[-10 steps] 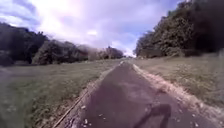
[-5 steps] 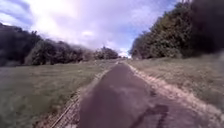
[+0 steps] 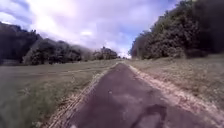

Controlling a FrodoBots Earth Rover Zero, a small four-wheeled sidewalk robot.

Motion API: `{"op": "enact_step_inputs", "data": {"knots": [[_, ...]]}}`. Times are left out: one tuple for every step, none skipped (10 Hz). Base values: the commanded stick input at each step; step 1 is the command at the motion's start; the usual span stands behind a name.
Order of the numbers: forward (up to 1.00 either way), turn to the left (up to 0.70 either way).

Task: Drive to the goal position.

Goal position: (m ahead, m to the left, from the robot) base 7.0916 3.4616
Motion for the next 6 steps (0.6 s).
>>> {"op": "enact_step_inputs", "data": {"knots": [[0.85,0.0],[0.85,0.0],[0.85,-0.03],[0.85,-0.34],[0.85,-0.34],[0.85,-0.34]]}}
